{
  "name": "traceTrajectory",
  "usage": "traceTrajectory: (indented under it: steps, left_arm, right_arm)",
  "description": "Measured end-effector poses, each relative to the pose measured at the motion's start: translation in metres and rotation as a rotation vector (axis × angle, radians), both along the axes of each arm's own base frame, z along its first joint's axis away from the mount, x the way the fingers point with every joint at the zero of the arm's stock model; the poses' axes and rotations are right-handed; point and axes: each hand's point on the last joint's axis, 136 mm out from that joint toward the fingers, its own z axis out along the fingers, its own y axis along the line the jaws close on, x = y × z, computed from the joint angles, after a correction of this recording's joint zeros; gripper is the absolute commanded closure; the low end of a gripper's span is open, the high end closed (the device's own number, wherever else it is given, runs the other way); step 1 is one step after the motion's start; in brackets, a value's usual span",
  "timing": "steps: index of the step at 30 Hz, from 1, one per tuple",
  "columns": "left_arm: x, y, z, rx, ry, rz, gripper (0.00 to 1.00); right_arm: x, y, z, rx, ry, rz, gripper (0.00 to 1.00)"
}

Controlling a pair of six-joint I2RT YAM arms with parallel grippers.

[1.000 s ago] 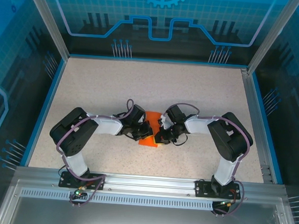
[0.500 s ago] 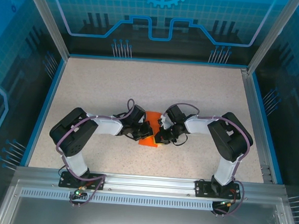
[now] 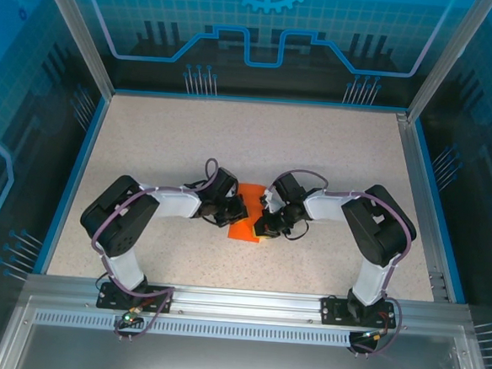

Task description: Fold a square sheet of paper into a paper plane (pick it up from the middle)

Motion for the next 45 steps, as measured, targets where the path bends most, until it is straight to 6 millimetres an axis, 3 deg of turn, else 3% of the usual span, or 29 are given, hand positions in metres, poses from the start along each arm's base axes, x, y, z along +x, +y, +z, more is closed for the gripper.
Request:
traceTrajectory:
  steps: [8,29,45]
  left_arm:
    - [0.009,0.012,0.000,0.039,-0.004,0.023,0.99]
    - [0.011,0.014,-0.002,0.020,-0.028,-0.016,0.99]
    - [0.012,0.015,-0.002,-0.042,-0.081,-0.040,0.94]
  right_arm:
    - [0.000,0.000,0.000,0.000,-0.001,0.000,1.00]
    - [0.000,0.000,0.000,-0.001,-0.001,0.000,1.00]
    - [0.000,0.000,0.000,-0.002,-0.004,-0.001,1.00]
